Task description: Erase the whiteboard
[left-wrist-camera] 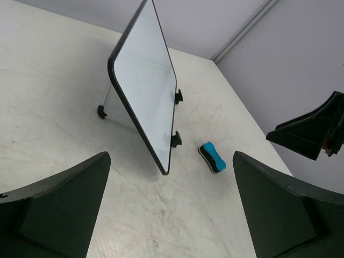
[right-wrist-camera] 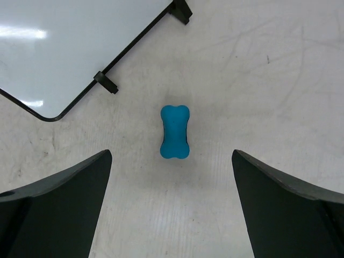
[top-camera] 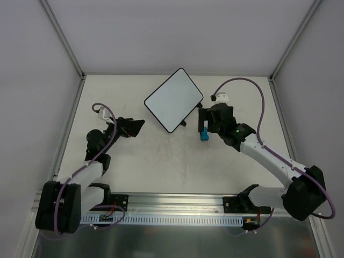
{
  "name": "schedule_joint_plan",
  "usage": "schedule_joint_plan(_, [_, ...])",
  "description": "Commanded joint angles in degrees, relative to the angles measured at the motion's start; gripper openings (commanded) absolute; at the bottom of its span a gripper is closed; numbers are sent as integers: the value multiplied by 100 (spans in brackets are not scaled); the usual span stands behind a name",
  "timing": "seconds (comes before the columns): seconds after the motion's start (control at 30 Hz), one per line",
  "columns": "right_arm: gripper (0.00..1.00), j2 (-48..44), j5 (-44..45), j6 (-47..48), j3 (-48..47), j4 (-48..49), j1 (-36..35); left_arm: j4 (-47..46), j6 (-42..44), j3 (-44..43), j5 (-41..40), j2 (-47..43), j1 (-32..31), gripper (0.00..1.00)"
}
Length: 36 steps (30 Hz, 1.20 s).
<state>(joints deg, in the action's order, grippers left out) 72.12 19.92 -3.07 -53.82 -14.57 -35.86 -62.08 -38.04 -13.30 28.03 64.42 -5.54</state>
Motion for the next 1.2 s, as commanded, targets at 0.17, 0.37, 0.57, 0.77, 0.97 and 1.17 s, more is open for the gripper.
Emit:
schedule_joint_plan(0.17, [99, -882, 478, 825, 433, 734, -35, 3218, 1229, -199, -1054, -1950, 18, 99])
schedule_joint_plan(0.37, [99, -1436, 740, 817, 1250, 1612, -35, 4063, 1484, -243, -1291, -2381, 18, 99])
schedule_joint_plan(0.57, [99, -2289, 1381, 703, 2523, 2676, -35, 4424, 1651, 82, -1555, -3057, 18, 99])
schedule_joint_plan(0.77, [99, -2203, 1787, 544, 2842, 2995, -27, 4661, 1669, 161, -1555, -3655, 18, 99])
schedule_joint_plan(0.97, [99, -1956, 1585, 553, 2614, 2881, -27, 4758, 1677, 196, -1590, -3973, 18, 99])
schedule_joint_plan(1.17, [99, -2035, 1523, 571, 2649, 2872, -27, 4776, 1660, 196, -1573, -3990, 18, 99])
